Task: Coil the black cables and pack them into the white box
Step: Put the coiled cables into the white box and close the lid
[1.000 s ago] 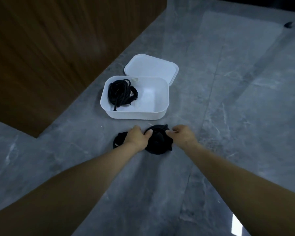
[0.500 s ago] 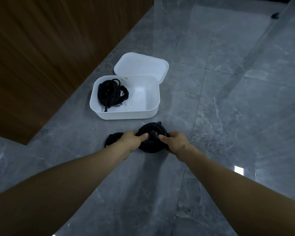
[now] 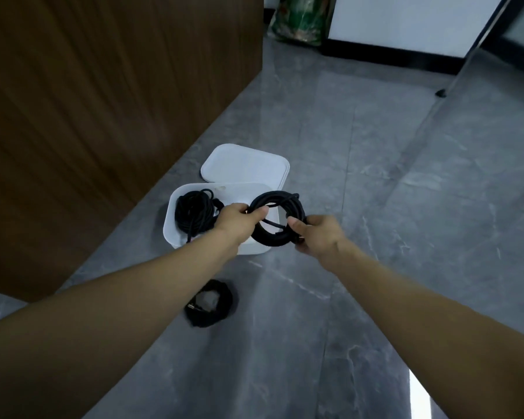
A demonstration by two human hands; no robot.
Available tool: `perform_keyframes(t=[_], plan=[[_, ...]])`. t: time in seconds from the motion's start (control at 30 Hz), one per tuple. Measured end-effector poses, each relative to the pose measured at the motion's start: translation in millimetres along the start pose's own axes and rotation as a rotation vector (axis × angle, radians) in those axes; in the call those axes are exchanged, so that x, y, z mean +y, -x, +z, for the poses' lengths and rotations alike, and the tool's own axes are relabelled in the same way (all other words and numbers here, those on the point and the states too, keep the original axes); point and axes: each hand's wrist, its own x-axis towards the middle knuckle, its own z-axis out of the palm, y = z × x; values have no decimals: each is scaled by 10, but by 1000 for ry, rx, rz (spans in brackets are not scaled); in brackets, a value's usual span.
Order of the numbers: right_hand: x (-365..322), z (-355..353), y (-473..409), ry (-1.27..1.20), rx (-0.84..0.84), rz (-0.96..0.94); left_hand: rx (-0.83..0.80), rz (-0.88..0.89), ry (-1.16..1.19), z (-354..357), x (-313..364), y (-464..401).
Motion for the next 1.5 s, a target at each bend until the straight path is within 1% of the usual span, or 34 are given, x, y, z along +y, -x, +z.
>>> perform_keyframes(t=[0.1,0.27,0.37,0.43,0.6,0.7,0.8,0.9,1.0,1.1,1.13,1.23,1.37,1.5], plan=[[-139,300,-225,13,26,-35,61,-8,2,-207,93,-231],[-208,729,-663,113,14,-12,131,-83,33,-415,-72,-731],[-150,834,-873,143,2,42,130,-77,13,-368,-211,-986],[-75,869,-977,212,7,68,115,-73,-30,-292,-280,-1115],[13,919,-1072,465,62,5,84,-102,-119,-137,-384,-1303],[89,973,-1122,487,119,7,68,-79,-161,-84,-503,-1351],[146,1000,-1131,522,183,21,58,-17,-227,-48,-603,-1348],[149,994,-1088,618,202,-1,41,40,-330,-45,-602,-1295],[89,955,-1028,678,134,-56,58,113,-441,-85,-552,-1226],[5,926,-949,777,172,-112,107,198,-432,-176,-505,-1079],[-7,913,-903,783,189,-141,121,229,-431,-215,-509,-1003],[19,952,-729,772,170,-207,177,289,-417,-350,-589,-688],[200,1118,-439,752,87,-271,246,283,-379,-513,-813,-178],[407,1278,-140,704,-11,-223,270,192,-402,-665,-1087,205]])
